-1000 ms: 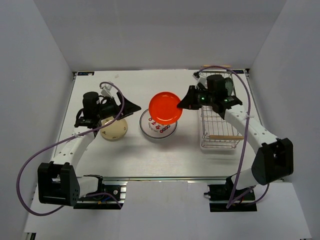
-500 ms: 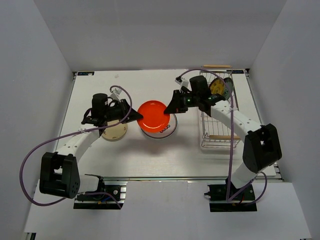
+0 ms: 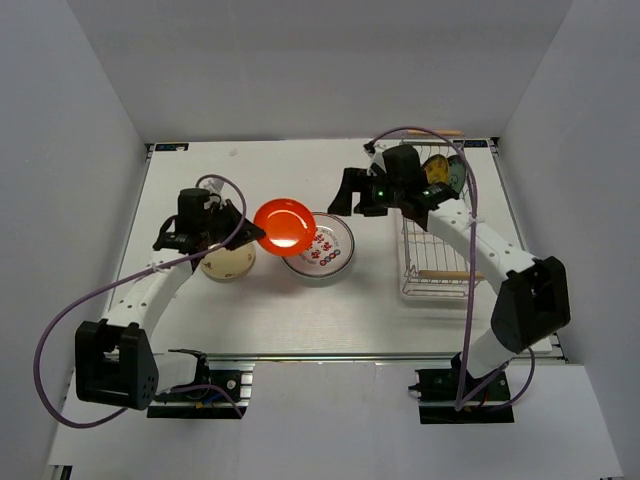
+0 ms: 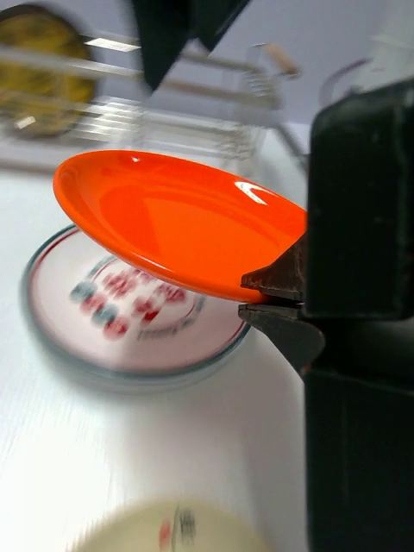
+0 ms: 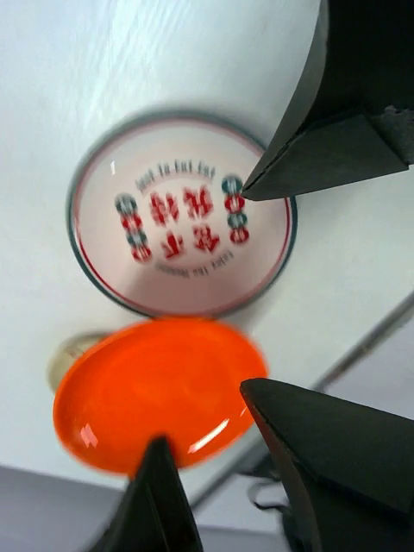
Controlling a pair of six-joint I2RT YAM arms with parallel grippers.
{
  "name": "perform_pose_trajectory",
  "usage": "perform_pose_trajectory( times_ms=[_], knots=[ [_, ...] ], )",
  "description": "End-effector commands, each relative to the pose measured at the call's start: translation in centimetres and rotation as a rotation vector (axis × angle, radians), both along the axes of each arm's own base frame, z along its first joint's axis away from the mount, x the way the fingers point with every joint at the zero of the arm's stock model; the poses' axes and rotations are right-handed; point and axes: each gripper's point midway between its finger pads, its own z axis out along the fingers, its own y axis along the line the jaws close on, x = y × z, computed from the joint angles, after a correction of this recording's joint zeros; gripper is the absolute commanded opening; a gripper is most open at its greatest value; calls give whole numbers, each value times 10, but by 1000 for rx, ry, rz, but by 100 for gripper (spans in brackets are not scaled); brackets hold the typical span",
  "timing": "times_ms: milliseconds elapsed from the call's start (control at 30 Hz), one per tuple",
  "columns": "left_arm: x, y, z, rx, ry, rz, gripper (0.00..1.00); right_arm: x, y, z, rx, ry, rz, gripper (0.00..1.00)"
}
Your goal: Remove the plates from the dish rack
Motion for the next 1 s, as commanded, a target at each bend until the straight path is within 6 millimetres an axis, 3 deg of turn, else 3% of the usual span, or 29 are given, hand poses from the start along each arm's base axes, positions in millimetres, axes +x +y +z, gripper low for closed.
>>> perform_pose_trajectory(
  times_ms=[0, 33, 100, 133, 300, 400, 533, 800, 967],
  knots=[
    [17, 53, 14, 138, 26, 306, 0, 20, -48, 29, -118, -146, -256, 89],
    [23, 72, 12, 182, 38, 400, 0, 23, -65, 24, -169, -163, -333, 89],
    [17, 94, 3, 212, 111, 512, 0, 21, -81, 25, -202, -173, -393, 89],
    [17, 116, 2, 245, 123, 619, 0, 22, -90, 21, -238, -172, -427, 89],
    [-7, 159, -12, 319, 184, 814, 0, 22, -113, 19, -302, -192, -497, 89],
    [-16, 173, -18, 350, 169, 863, 0, 28, -124, 15, -330, -192, -531, 89],
    [-16, 173, -24, 369, 185, 852, 0, 29, -127, 12, -343, -185, -534, 89],
    [-11, 166, -57, 391, 261, 782, 0, 27, -142, 9, -361, -185, -565, 89],
    [-8, 167, -64, 396, 272, 786, 0, 25, -153, 9, -363, -190, -593, 89]
  ],
)
